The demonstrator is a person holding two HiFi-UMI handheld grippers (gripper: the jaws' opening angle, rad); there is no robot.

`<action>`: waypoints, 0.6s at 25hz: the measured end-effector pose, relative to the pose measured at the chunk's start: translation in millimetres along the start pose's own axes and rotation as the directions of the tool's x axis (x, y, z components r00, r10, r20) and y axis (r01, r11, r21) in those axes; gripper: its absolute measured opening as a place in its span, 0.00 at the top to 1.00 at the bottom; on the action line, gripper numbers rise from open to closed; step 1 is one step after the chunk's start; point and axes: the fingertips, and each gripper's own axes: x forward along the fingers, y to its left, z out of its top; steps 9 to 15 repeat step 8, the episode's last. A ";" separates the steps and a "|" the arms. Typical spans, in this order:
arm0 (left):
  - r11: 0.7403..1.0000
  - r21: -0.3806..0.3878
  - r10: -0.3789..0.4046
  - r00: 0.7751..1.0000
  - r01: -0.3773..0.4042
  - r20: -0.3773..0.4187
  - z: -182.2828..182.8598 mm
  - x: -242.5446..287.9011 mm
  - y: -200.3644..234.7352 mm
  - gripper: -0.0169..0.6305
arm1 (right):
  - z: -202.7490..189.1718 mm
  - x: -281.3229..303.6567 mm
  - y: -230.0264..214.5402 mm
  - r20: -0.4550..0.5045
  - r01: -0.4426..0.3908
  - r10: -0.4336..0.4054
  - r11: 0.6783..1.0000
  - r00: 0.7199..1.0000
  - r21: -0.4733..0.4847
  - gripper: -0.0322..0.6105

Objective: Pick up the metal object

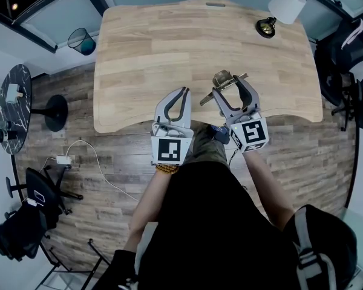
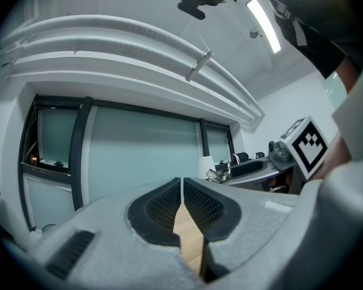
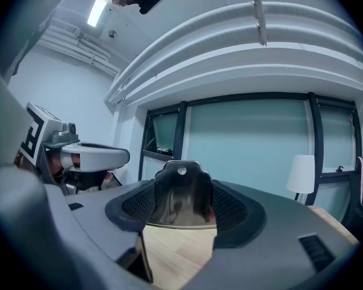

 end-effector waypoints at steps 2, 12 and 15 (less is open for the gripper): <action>1.000 0.003 0.000 1.000 0.000 0.000 -0.9 0.3 0.9 0.93 | -1.9 0.4 -1.2 -0.003 0.005 -0.005 1.000 1.000 0.004 0.51; 1.000 0.002 0.004 1.000 -0.004 -0.001 -1.8 1.0 4.2 0.93 | -5.4 2.6 -1.6 -0.021 -0.001 0.001 1.000 1.000 -0.001 0.51; 1.000 0.002 0.004 1.000 -0.004 -0.001 -1.8 1.0 4.2 0.93 | -5.4 2.6 -1.6 -0.021 -0.001 0.001 1.000 1.000 -0.001 0.51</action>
